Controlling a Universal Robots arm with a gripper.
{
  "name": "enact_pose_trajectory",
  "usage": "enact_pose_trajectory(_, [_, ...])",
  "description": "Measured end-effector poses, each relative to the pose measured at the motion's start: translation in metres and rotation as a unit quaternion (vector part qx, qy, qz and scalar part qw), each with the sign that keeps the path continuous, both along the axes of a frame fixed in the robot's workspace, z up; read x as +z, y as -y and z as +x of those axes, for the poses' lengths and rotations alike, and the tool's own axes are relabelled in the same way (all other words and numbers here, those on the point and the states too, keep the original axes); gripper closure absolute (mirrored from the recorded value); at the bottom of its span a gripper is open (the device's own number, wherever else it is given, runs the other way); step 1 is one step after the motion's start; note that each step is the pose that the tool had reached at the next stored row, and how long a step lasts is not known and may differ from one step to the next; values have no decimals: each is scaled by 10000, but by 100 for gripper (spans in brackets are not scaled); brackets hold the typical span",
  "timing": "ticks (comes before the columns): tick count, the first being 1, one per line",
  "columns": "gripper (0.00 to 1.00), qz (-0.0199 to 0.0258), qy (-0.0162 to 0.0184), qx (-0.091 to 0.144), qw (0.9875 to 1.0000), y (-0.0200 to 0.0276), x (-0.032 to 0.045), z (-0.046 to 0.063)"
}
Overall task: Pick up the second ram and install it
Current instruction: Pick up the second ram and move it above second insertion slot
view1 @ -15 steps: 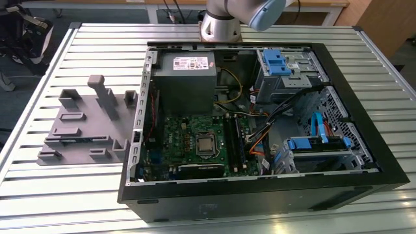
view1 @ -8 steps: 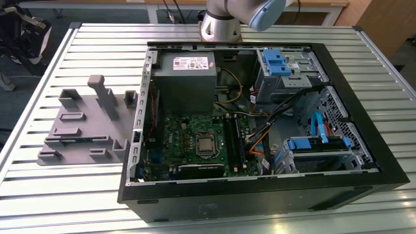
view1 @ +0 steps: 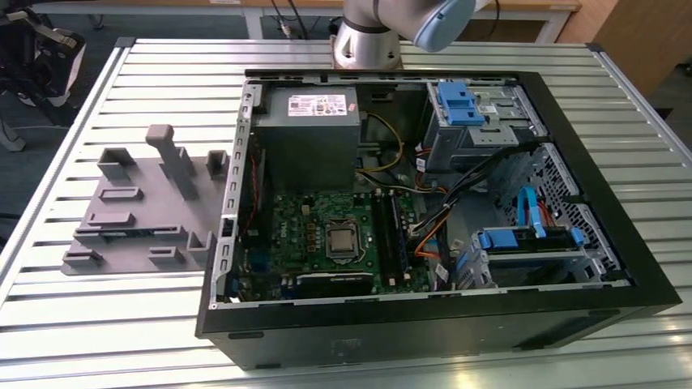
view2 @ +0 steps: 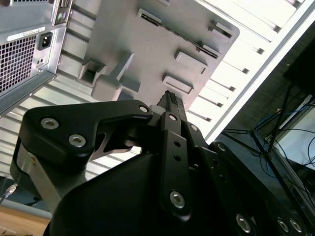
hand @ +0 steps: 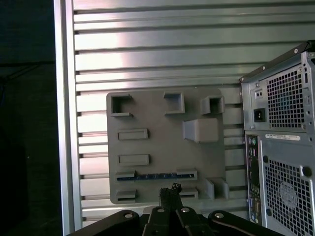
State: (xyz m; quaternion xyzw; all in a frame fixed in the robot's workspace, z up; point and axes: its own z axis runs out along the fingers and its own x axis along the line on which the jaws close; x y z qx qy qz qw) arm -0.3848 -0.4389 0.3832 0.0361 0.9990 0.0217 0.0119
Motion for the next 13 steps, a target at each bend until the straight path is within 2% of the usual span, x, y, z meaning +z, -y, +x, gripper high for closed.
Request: enact_pose_trajectory(13, [89,0,0,346,9994,2,0,0])
